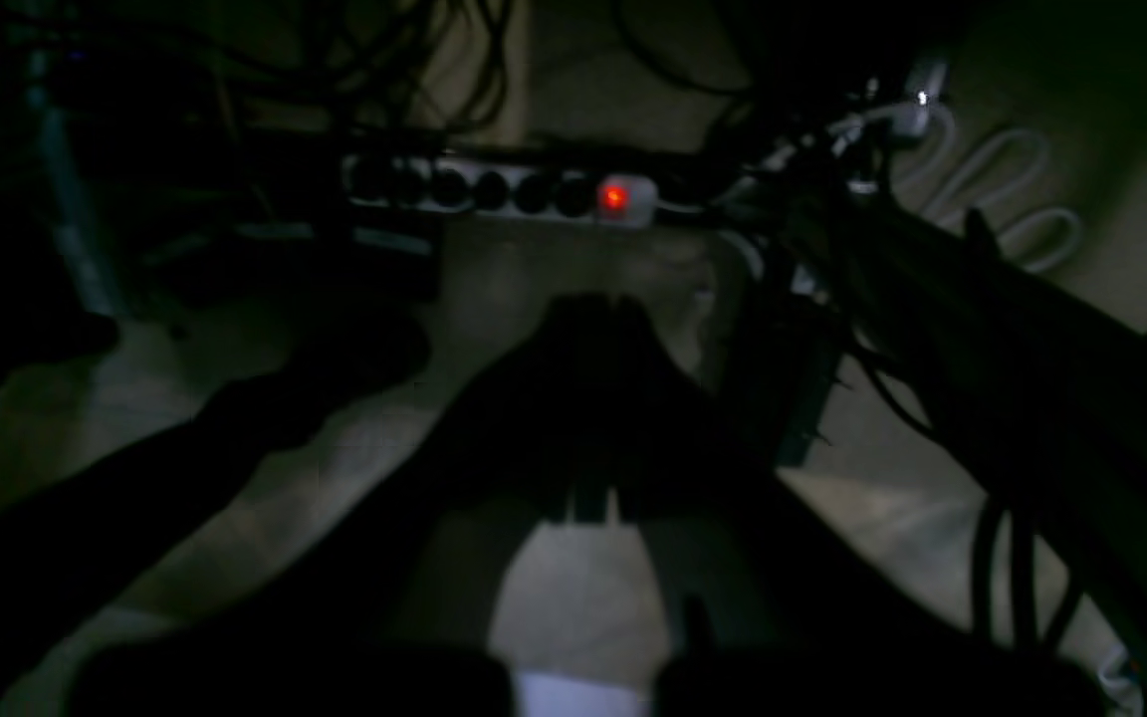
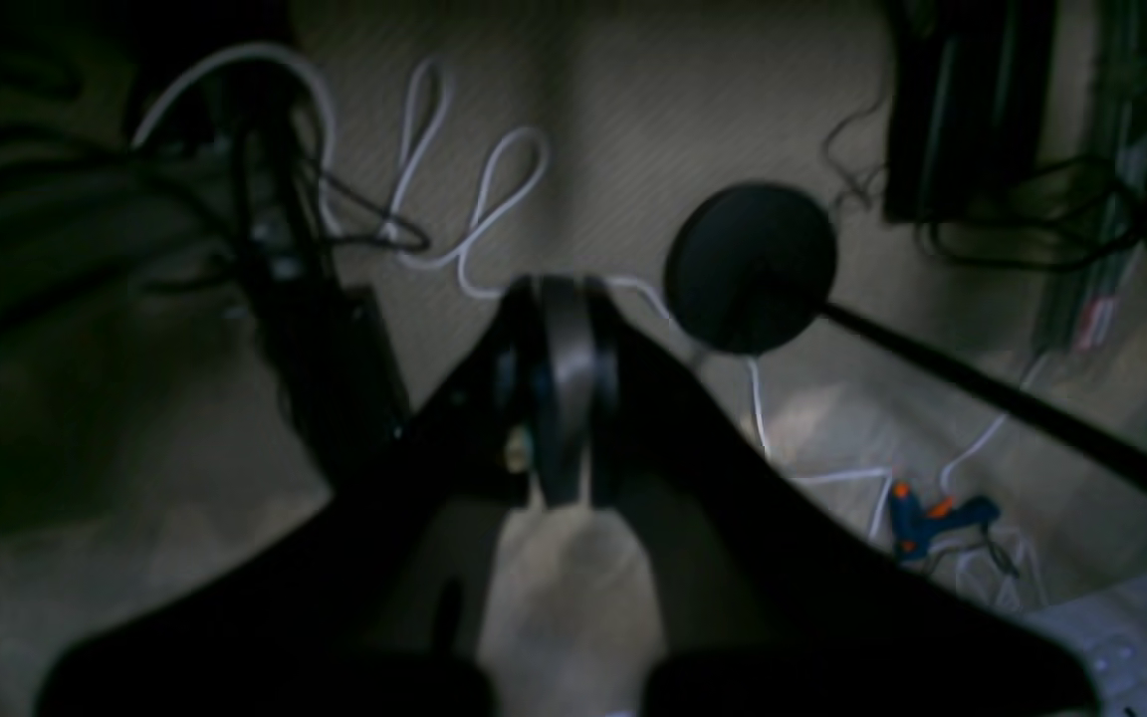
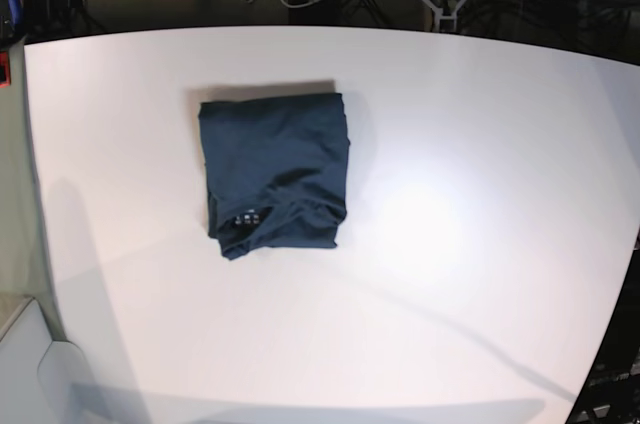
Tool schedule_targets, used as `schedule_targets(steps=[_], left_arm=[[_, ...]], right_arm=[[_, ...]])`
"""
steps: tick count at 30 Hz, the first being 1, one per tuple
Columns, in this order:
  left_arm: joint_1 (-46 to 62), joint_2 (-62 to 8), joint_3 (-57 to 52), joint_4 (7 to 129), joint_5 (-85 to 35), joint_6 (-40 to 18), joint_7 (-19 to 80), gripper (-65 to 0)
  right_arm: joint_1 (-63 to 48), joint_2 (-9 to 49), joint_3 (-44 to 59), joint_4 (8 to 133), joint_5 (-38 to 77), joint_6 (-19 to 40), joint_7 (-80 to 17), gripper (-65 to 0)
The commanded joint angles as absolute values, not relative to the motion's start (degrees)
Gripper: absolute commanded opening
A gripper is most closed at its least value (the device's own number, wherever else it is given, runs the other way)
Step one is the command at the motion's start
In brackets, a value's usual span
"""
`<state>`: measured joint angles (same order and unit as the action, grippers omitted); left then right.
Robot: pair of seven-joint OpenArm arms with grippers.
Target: Layout the t-shirt on the table in an organized manner, then fold the t-shirt properly
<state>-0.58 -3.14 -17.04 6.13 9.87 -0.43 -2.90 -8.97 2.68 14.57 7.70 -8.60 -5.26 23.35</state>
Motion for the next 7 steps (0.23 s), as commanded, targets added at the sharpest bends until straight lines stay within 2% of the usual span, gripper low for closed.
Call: schedule_targets(steps=[1,7], left_arm=[[-0.8,-3.6,-17.2,6.3,9.6,0.8,-3.4,-65.0],[-1.0,-4.0,-17.3,6.1,9.5,2.3,-7.1,-64.9]], right_arm=[[-9.5,2.5,14.0,7.7,-8.6,-5.7,24.0,-65.0],[-8.4,3.4,6.2,7.6,-8.5,-5.7,23.9,-65.0]])
